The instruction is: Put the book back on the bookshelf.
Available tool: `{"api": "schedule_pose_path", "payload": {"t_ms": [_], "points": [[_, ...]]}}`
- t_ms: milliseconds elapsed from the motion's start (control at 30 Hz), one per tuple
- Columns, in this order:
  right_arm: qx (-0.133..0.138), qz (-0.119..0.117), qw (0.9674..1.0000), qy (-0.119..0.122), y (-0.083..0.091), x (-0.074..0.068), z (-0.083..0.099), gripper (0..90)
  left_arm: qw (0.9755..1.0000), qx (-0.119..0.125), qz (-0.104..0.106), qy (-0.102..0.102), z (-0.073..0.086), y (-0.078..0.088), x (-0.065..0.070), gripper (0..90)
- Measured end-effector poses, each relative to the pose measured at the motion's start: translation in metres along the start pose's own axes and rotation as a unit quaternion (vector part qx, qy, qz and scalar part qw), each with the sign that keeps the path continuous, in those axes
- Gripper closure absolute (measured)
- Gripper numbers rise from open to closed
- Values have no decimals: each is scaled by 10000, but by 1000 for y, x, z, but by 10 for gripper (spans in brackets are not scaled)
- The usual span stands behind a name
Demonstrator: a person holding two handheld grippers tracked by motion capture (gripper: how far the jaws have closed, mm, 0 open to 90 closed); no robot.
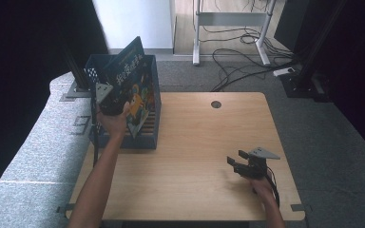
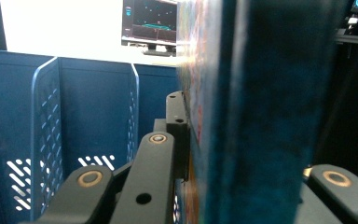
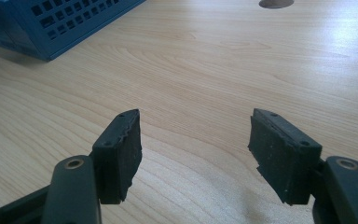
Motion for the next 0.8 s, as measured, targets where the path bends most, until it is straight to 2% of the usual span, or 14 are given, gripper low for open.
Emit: {"api": "schedule_pose_path", "payload": {"t_ms": [233,633,800], "points": [[-35,1,10000,-12,-1,0,1,335,10000,-34,21,45,2,-3,0,827],[-26,-2,10000,-12,-1,1,1,336,9999,34,-75,75,5,-10,1,827],[-17,-7,10000,-8,0,0,1,335,9999,63,-128,24,8,-14,4,826]]}}
Point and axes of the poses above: each handheld gripper's, and its own axes: y roughly backward along the jaws, z roughly out of its underside, x roughly to its right, the point moved 6 cm from there along -y, roughly forward along the jaws, and after that the axes turned 3 degrees about -y, right-handed, at the moved point
